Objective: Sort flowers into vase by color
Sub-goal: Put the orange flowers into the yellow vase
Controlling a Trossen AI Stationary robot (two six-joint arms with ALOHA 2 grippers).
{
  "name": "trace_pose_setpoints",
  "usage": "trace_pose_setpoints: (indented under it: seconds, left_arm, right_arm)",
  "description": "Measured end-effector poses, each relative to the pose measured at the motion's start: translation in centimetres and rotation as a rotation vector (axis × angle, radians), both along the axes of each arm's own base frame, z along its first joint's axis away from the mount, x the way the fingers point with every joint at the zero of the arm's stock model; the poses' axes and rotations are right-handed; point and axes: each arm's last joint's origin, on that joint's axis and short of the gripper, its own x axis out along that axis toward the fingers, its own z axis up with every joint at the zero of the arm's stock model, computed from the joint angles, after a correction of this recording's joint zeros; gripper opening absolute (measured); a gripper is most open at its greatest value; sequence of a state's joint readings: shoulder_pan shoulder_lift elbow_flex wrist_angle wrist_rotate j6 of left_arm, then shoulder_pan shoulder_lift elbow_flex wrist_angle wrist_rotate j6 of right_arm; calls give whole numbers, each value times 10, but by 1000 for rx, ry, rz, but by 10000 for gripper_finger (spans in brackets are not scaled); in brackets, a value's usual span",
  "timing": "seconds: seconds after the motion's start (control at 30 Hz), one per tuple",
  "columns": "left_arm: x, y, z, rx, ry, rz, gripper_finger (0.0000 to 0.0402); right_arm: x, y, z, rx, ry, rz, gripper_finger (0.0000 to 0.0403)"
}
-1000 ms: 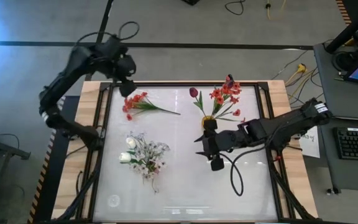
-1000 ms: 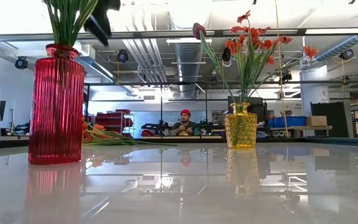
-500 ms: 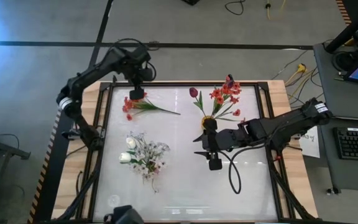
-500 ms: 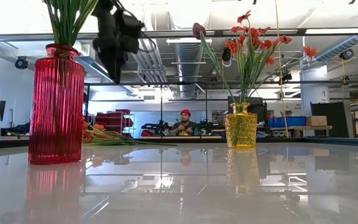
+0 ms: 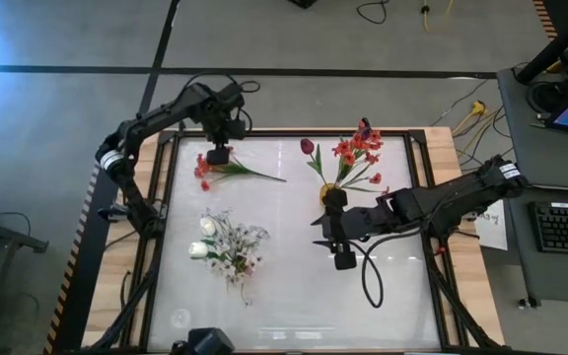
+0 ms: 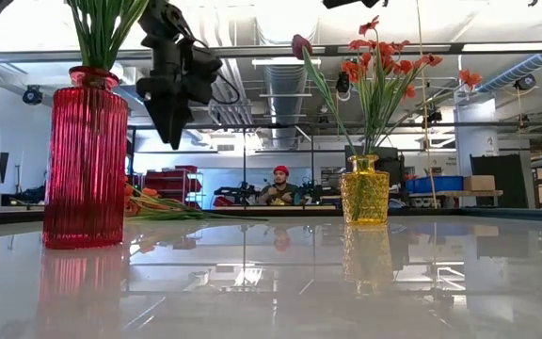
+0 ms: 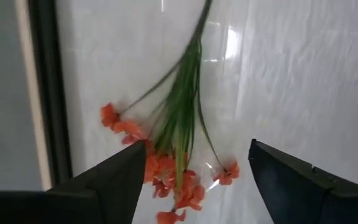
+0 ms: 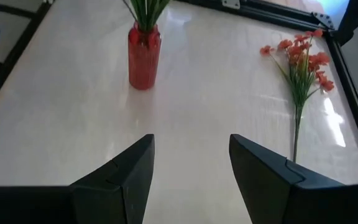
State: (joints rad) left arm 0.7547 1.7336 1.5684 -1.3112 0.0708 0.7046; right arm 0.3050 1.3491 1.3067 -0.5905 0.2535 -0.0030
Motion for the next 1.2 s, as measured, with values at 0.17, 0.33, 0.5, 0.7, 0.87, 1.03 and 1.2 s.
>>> trace_pose_setpoints:
  seconds: [0.17, 0.33, 0.5, 0.7, 0.87, 1.03, 1.2]
  left_arm:
    - [-1, -4, -15, -68, -4, -19, 263]
    - [4, -9, -26, -54, -3, -71, 262]
    - [7, -7, -34, 20, 1, -134, 262]
    - [13, -3, -35, 81, -47, -179, 262]
    - [15, -1, -43, 114, -70, -215, 262]
    - [14, -2, -57, 119, -72, -234, 262]
    - [14, -2, -69, 146, -97, -234, 262]
  right_arm:
    - [-3, -1, -4, -23, 46, 8, 201]
    - [-3, -1, -11, -48, 60, 26, 201]
    - [-2, -4, -18, -62, 59, 30, 201]
    - [-1, -10, -21, -31, 49, 27, 201]
    - [1, -12, -20, 2, 33, 50, 201]
    - [1, -14, -19, 0, 33, 49, 201]
    - [1, -14, -19, 1, 32, 46, 201]
